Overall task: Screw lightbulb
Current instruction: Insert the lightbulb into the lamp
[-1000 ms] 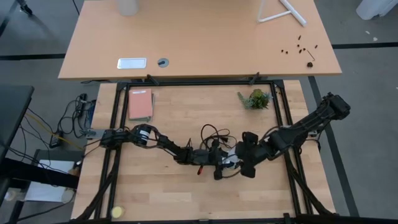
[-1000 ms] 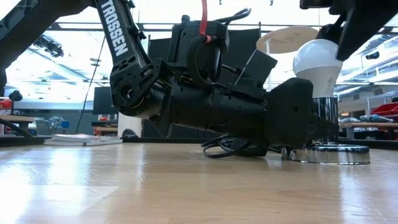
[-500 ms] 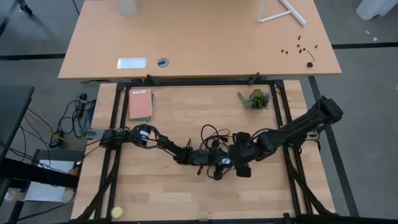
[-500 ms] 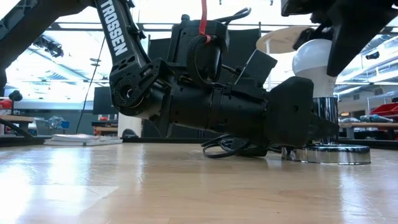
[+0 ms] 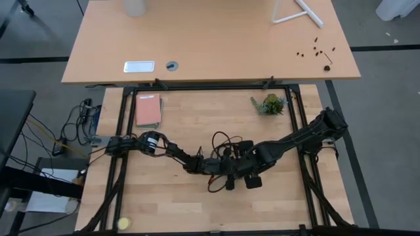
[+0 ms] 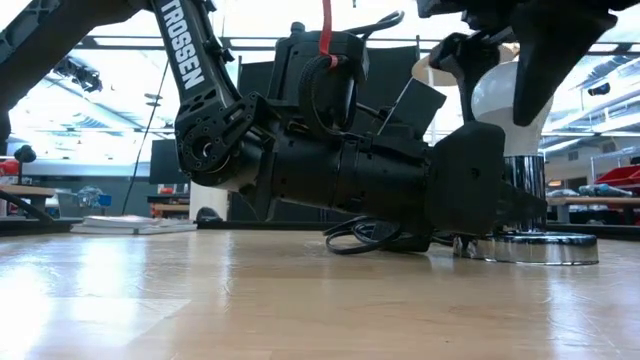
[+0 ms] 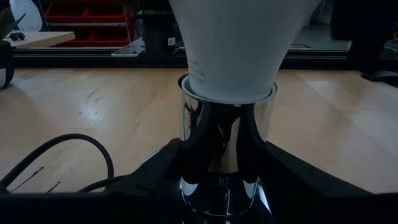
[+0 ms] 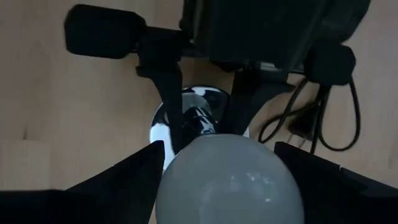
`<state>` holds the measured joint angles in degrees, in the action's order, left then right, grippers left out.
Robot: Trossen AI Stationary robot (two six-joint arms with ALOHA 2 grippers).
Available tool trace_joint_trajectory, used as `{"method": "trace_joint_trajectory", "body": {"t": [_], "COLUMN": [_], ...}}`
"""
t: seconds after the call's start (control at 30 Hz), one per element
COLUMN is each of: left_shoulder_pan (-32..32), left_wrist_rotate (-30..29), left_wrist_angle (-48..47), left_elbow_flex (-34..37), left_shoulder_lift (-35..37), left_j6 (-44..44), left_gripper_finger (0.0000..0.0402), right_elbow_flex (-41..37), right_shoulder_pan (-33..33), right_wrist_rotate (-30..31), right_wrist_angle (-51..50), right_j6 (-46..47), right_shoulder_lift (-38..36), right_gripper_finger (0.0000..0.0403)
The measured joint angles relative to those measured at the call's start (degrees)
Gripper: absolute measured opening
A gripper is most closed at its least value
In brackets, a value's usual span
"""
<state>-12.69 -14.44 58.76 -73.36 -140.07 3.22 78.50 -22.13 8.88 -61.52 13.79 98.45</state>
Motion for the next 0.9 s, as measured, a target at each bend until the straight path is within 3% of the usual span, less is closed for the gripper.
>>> {"method": "trace_joint_trajectory", "body": {"t": [0.6,0.9], "left_shoulder_pan": [0.0,0.0], "left_wrist_rotate": [0.0,0.0], "left_wrist_angle": [0.0,0.0], "left_elbow_flex": [0.0,0.0], "left_shoulder_lift": [0.0,0.0], "left_j6": [0.1,0.0], "left_gripper_finger": [0.0198,0.0198], "right_elbow_flex": [-1.8,-1.9], "right_shoulder_pan": [4.5,7.0], "right_wrist_rotate": [-7.8,-13.8], "right_wrist_angle": [1.1,0.3], "right_j6": [-4.5,-0.6], "right_shoulder_lift": [0.0,0.0], "right_gripper_finger": [0.0298,0.0288]}}
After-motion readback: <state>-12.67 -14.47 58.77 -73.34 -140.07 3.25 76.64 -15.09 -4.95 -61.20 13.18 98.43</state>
